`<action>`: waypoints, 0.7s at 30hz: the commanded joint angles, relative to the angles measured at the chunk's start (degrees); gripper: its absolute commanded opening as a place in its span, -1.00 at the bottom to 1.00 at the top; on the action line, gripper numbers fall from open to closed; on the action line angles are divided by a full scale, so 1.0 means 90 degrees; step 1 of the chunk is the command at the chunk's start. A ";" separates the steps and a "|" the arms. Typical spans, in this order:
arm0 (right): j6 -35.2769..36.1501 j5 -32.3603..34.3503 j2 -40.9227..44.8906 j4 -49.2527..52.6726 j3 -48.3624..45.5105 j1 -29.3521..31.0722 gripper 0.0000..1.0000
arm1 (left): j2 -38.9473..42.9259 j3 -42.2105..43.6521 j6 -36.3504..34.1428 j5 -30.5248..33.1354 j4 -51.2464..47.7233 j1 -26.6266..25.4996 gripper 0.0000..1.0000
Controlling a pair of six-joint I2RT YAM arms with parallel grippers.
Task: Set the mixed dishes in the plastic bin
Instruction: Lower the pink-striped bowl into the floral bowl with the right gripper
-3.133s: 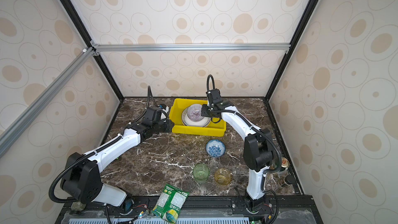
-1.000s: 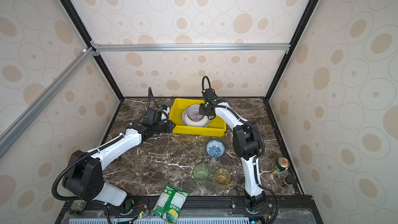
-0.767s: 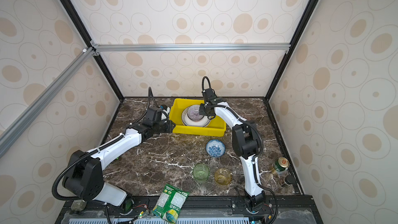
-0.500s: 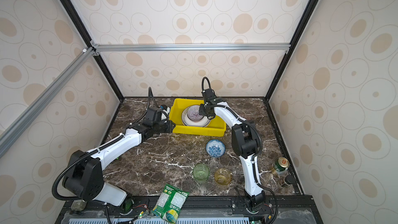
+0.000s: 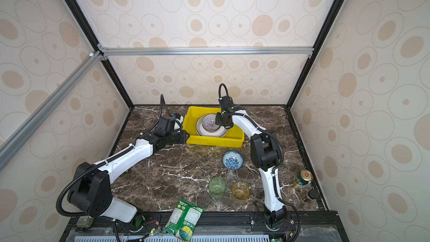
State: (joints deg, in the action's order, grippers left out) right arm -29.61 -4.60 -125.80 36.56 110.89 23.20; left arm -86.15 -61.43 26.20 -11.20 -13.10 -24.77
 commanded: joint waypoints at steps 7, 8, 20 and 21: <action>-0.0198 -0.0221 -0.0144 0.0021 0.0247 -0.0039 -0.79 | 0.0201 -0.0235 0.0097 0.0242 -0.0381 0.0048 -0.48; -0.0209 -0.0230 -0.0147 0.0020 0.0247 -0.0039 -0.79 | 0.0193 -0.0245 0.0090 0.0263 -0.0394 0.0048 -0.48; -0.0231 -0.0328 -0.0061 0.0001 0.0306 -0.0068 -0.58 | 0.0207 -0.0352 0.0042 0.0364 -0.0592 0.0048 -0.45; -0.0226 -0.0329 -0.0047 0.0001 0.0306 -0.0068 -0.58 | 0.0221 -0.0369 0.0039 0.0380 -0.0611 0.0046 -0.45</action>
State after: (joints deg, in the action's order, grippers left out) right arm -31.11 -7.29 -126.23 36.42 111.98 22.81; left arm -86.02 -61.98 26.57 -8.80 -16.93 -24.77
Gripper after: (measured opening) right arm 0.209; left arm 0.276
